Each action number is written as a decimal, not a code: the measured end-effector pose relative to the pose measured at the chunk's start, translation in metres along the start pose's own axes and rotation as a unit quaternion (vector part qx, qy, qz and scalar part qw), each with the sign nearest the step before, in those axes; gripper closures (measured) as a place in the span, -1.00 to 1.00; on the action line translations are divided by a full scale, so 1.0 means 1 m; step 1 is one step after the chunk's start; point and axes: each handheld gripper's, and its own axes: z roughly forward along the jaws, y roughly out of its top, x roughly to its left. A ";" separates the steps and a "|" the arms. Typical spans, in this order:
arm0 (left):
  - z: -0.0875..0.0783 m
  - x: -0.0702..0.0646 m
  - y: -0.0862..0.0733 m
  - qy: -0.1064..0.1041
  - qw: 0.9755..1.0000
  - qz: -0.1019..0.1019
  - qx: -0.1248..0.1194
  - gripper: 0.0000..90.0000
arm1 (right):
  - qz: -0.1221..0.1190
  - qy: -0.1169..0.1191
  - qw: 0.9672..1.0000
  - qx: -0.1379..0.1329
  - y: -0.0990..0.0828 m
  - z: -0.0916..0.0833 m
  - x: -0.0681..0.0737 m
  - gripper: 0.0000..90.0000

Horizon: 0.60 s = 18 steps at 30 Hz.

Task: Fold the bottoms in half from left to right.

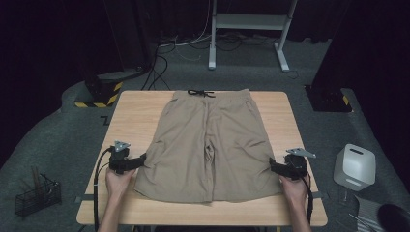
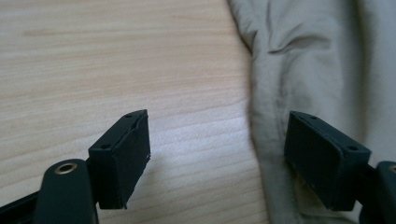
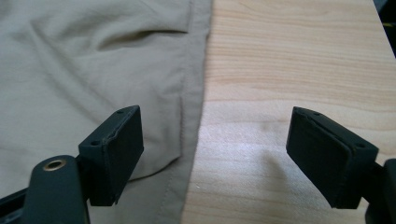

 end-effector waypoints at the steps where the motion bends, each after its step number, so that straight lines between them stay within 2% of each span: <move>1: 0.000 0.000 0.000 0.000 1.000 0.000 0.000 -0.49 | 0.000 0.004 1.000 -0.001 0.000 0.000 0.001 -0.58; 7: -0.004 -0.002 0.006 -0.013 1.000 -0.002 0.000 -0.45 | 0.012 0.023 1.000 -0.006 -0.001 0.002 0.003 -0.55; 13: -0.005 -0.009 0.013 -0.028 0.999 0.012 -0.009 -0.39 | 0.003 0.028 0.999 -0.024 0.002 0.000 0.005 -0.46; 16: -0.004 -0.010 0.013 -0.035 0.999 0.009 -0.013 -0.33 | 0.001 0.031 0.999 -0.024 0.003 0.000 0.006 -0.46; 18: -0.005 -0.009 0.014 -0.050 0.999 0.004 -0.022 -0.31 | -0.018 0.026 0.999 -0.023 0.005 -0.001 0.009 -0.45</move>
